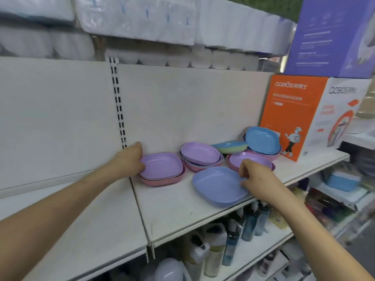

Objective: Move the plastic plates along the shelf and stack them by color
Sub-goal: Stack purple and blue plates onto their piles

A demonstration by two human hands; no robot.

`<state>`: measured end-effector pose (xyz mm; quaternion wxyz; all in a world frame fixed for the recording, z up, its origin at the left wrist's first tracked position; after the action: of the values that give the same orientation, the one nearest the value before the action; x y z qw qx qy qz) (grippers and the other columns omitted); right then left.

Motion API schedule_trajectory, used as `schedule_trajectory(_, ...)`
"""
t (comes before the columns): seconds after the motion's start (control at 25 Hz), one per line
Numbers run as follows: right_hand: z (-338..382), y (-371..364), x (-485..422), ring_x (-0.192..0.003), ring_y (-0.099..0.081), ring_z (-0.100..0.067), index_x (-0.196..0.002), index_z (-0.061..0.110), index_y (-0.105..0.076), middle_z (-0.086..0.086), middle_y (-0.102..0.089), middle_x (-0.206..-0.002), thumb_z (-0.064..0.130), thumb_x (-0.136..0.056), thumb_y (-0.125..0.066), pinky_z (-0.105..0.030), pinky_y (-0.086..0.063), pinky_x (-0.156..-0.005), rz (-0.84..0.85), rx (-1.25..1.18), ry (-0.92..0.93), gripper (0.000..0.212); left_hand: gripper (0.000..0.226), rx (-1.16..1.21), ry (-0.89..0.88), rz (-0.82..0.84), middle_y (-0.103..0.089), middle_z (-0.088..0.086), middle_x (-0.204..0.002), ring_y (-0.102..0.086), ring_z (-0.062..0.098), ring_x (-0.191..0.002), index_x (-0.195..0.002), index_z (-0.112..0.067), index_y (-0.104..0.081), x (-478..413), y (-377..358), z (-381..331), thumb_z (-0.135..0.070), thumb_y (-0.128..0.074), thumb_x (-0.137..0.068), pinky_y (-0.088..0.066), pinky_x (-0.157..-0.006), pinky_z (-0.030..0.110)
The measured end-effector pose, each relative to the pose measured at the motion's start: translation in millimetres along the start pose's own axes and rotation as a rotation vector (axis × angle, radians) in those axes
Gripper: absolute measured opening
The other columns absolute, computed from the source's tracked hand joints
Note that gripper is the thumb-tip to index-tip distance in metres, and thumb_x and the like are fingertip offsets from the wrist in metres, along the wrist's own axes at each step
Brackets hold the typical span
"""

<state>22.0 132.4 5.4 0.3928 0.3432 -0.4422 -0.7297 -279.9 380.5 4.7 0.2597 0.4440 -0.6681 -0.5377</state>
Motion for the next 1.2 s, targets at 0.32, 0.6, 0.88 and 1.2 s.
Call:
schedule_trajectory(0.32,6,22,-27,-0.08,-0.052,-0.007,-0.094,0.02,-0.064,0.018,-0.058,-0.089,-0.001,-0.089,-0.05,-0.015,-0.034,-0.058,-0.026,-0.062,0.201,0.026,0.037,-0.194,0.161,-0.126,-0.06,0.018,-0.111,-0.061,0.04,-0.096,-0.125,-0.011,-0.041,24,19,-11,-0.019,-0.058,-0.093,-0.052,-0.077,0.041)
schedule_trajectory(0.6,-5,11,-27,-0.073,-0.051,-0.007,-0.093,0.023,-0.068,0.003,-0.066,-0.095,-0.001,-0.09,-0.049,-0.028,-0.042,-0.068,0.012,-0.118,0.226,0.031,0.035,-0.171,0.199,-0.059,-0.062,0.008,-0.1,-0.061,0.032,-0.087,-0.114,-0.018,-0.044,31,11,-9,-0.018,-0.066,-0.086,-0.043,-0.067,0.034)
schedule_trajectory(0.88,-10,19,-33,-0.083,-0.056,-0.005,-0.091,0.027,-0.07,0.018,-0.061,-0.093,0.001,-0.089,-0.051,-0.015,-0.041,-0.065,0.017,-0.236,0.241,0.033,0.024,-0.413,0.194,-0.191,-0.061,0.016,-0.101,-0.051,0.035,-0.077,-0.111,-0.01,-0.042,36,30,-28,-0.004,-0.05,-0.089,-0.041,-0.063,0.037)
schedule_trajectory(1.2,-7,13,-37,-0.08,-0.06,-0.011,-0.09,0.032,-0.071,0.011,-0.065,-0.092,0.002,-0.093,-0.051,-0.027,-0.045,-0.066,0.005,-0.392,0.266,0.037,0.036,-0.369,0.202,-0.305,-0.049,0.009,-0.073,-0.057,0.032,-0.057,-0.109,-0.015,-0.043,52,60,-39,0.007,-0.039,-0.08,-0.048,-0.057,0.037)
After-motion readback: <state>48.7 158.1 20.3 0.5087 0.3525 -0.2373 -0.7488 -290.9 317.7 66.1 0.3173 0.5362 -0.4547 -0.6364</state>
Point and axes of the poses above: each hand's wrist, its own x-axis away from the middle knuckle, its own y-axis out of the back of the hand, z = x × y, the point moved 7 cm from there along -x, towards the middle knuckle
